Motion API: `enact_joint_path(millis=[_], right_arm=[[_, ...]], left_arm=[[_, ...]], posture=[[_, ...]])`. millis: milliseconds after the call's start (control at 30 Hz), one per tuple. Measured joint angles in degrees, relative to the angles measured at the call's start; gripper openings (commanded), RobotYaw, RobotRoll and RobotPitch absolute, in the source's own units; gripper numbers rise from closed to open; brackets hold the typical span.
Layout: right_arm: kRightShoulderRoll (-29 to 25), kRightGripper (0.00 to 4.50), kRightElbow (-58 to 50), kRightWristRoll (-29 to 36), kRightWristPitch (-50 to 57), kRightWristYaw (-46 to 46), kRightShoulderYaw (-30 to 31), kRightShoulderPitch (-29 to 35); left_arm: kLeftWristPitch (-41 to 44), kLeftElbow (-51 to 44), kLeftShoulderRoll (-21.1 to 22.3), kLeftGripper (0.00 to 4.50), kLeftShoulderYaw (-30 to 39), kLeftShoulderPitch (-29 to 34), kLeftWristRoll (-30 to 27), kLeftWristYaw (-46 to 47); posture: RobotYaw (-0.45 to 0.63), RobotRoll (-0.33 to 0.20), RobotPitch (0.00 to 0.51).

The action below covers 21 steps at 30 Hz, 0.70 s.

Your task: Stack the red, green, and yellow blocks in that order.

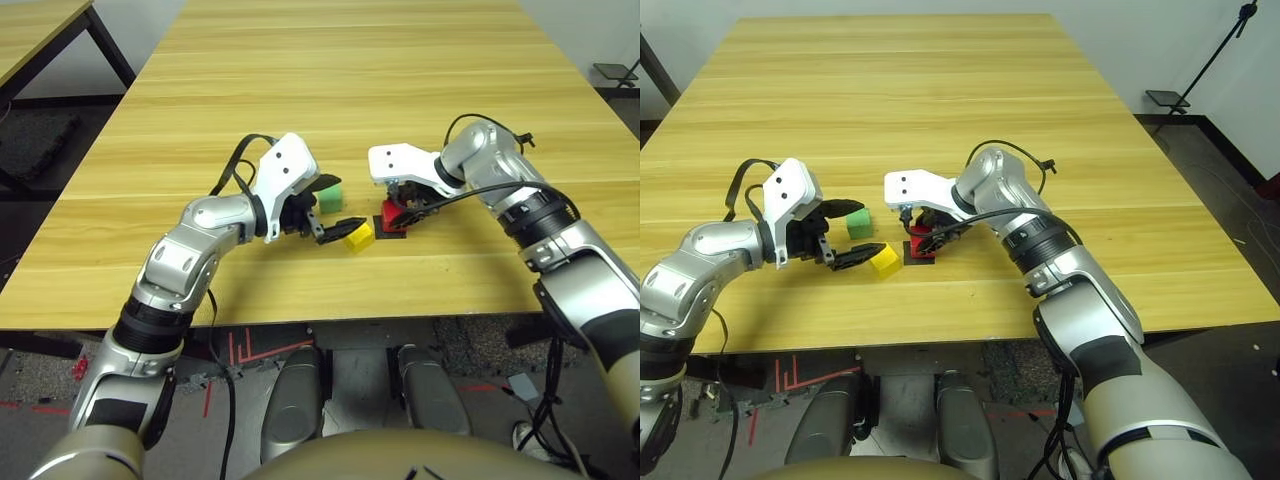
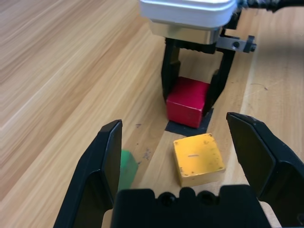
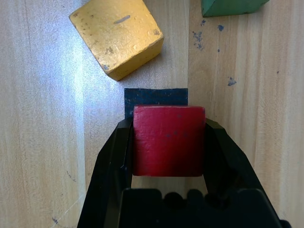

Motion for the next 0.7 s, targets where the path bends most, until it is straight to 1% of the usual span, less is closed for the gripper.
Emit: enact_joint_path(millis=[133,200,267,333,367,467,567,633,700], right_arm=[[0.45,2.04,0.23,0.52,-0.01,-0.07,0.02,0.00],[0.41,2.79,0.87,0.81,-0.83,-0.07,-0.13,0.01],[0.35,3.44,2.44,2.53,-1.95,-0.22,-0.77,0.02],[-0.06,4.18,4.41,4.02,-3.65,-0.61,-2.11,-0.02],[-0.50,4.48,5.48,4.88,-4.33,-0.82,-3.05,-0.29],[-3.51,4.48,9.26,7.95,-6.17,-0.62,-7.43,-2.99],[-6.96,4.48,10.23,11.70,-6.02,0.84,-12.13,-5.86],[-10.41,4.48,10.53,13.59,-5.97,2.98,-14.33,-7.20],[-12.73,4.48,10.63,14.38,-5.89,4.30,-15.68,-7.30]], left_arm=[[-0.01,0.02,-0.01,4.50,0.18,0.00,0.02,0.27],[-0.25,0.31,-0.02,4.50,0.17,-0.05,0.14,0.24],[-1.28,1.85,-0.13,4.50,0.06,-1.00,0.79,0.00],[-2.95,4.85,-0.13,4.50,-0.26,-3.26,1.76,-0.96],[-3.98,6.60,-0.10,4.50,-0.41,-4.65,2.40,-1.66],[-8.43,13.79,-0.09,4.50,-1.79,-9.94,4.61,-5.11],[-12.19,21.17,-0.21,4.50,-3.90,-14.25,6.70,-9.16],[-15.98,28.42,-0.40,4.50,-5.44,-17.70,8.75,-12.81],[-19.52,34.30,-0.46,4.50,-6.56,-20.16,10.78,-15.55]], posture=[[0.50,-0.251,0.105],[0.50,-0.251,0.105],[0.47,-0.241,0.096],[0.45,-0.237,0.092],[0.43,-0.231,0.086],[0.38,-0.218,0.073],[0.33,-0.206,0.060],[0.31,-0.201,0.056],[0.28,-0.193,0.053]])
